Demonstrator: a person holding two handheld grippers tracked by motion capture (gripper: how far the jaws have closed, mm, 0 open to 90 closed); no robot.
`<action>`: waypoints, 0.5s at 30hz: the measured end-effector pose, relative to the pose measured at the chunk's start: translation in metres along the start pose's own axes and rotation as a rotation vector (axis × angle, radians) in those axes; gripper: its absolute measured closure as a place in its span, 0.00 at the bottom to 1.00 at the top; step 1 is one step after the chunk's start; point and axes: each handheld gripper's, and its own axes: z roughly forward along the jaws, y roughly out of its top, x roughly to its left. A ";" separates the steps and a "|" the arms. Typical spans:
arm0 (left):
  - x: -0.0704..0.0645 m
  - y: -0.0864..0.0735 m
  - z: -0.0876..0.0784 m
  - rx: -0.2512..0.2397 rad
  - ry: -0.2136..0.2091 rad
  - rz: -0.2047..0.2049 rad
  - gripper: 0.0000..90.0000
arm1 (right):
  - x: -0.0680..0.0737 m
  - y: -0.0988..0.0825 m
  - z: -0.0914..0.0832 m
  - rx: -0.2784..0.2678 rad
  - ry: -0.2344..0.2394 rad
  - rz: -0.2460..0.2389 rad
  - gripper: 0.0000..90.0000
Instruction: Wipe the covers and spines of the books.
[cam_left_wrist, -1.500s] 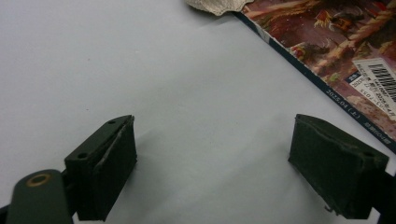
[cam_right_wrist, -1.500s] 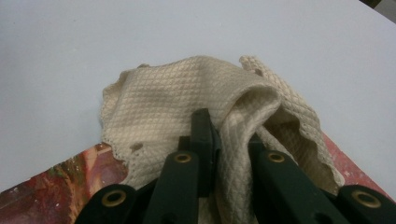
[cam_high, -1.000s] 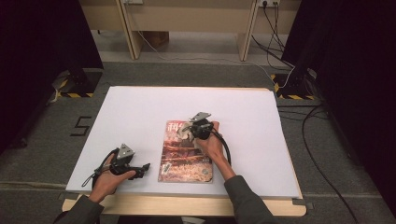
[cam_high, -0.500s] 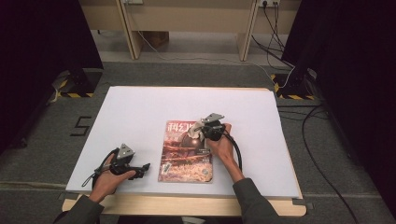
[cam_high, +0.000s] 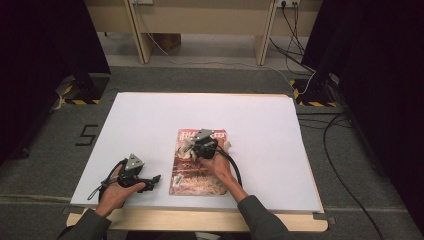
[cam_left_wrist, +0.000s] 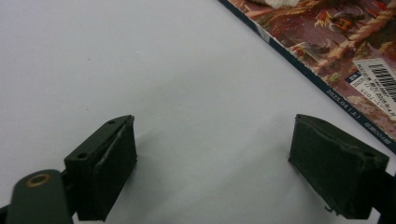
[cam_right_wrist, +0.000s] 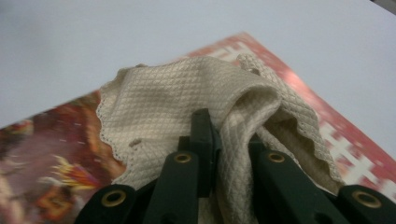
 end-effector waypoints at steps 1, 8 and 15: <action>0.000 0.000 0.000 0.000 0.000 0.000 0.15 | 0.004 0.001 0.001 -0.007 0.007 -0.019 0.92; 0.000 0.000 0.000 0.000 0.001 0.000 0.15 | 0.022 0.007 0.005 -0.027 0.069 -0.033 0.92; 0.000 0.000 0.000 0.001 0.002 0.001 0.15 | 0.021 0.006 0.005 -0.028 0.087 -0.035 0.91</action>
